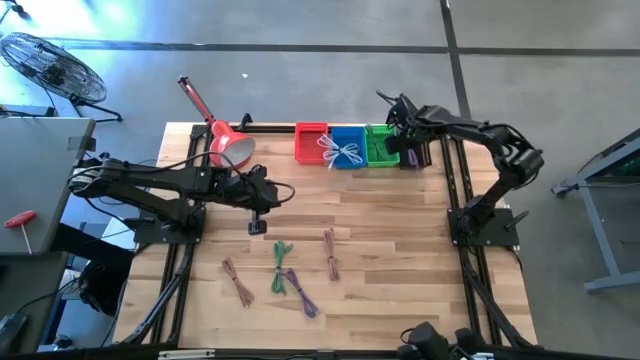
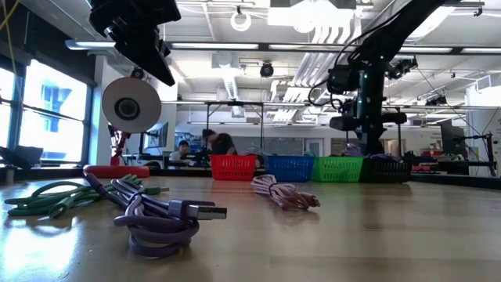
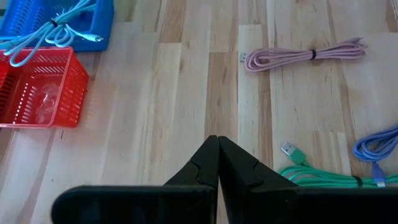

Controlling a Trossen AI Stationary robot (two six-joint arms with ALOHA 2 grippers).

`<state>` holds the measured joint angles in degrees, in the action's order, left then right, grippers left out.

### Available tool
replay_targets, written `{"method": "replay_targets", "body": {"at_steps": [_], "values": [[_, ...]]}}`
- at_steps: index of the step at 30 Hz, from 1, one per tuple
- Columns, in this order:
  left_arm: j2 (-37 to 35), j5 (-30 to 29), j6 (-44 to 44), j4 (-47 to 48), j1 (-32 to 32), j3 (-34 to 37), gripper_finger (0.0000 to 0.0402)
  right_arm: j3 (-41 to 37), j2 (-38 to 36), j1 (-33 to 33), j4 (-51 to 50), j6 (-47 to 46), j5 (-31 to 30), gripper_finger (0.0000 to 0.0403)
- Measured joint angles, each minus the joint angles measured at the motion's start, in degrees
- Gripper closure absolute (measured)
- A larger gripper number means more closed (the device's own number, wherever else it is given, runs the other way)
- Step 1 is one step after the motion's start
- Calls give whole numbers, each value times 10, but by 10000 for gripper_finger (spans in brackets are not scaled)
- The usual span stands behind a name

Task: Pick & Place USB Port
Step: Put the right purple charger cable into the black bin, then put the left pink charger cable into the orange bin

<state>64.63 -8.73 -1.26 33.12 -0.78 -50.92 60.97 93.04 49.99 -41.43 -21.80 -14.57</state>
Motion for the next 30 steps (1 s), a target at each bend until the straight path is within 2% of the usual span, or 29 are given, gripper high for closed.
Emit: {"method": "replay_targets", "body": {"at_steps": [4,17,24,26,30], "values": [[9,0,0,9,0,0,401,0,0,0,2,11,29,388],[62,0,0,26,0,0,401,0,-1,0,-12,-3,8,294],[59,2,0,59,0,0,401,0,-58,-9,-21,-2,-109,285],[57,9,2,80,0,0,401,0,-88,-18,-21,3,-119,285],[55,61,20,119,0,0,401,0,-150,-46,-21,4,-119,286]]}}
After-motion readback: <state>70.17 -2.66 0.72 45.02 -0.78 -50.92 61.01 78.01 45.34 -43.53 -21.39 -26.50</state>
